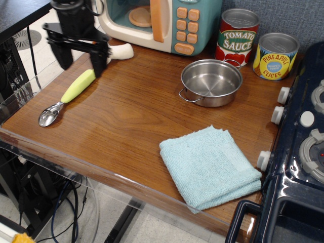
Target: PICK UP THE WHITE TOWEL AND PUT NEAR THE SPOON
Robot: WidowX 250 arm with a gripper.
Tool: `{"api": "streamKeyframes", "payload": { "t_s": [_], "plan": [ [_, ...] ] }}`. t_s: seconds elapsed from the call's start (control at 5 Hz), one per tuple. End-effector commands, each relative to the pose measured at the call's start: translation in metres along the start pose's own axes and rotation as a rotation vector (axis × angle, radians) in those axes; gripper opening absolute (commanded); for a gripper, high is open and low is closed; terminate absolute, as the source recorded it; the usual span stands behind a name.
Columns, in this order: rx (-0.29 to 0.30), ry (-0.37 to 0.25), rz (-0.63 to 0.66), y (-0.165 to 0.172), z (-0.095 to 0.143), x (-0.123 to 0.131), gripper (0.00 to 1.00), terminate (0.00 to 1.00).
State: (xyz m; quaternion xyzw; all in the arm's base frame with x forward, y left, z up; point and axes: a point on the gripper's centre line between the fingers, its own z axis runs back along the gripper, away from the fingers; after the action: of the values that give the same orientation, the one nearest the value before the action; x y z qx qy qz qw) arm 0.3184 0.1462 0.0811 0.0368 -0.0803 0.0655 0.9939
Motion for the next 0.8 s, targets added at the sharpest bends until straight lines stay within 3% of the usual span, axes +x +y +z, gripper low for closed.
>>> {"api": "streamKeyframes", "payload": {
  "t_s": [0.0, 0.2, 0.6],
  "plan": [
    [-0.031, -0.054, -0.126, -0.06, 0.029, -0.011, 1.0, 0.0],
    [-0.07, -0.075, -0.23, -0.098, 0.029, -0.026, 1.0, 0.0],
    [-0.141, -0.059, -0.465, -0.178, 0.013, -0.043, 1.0, 0.0]
  ]
}}
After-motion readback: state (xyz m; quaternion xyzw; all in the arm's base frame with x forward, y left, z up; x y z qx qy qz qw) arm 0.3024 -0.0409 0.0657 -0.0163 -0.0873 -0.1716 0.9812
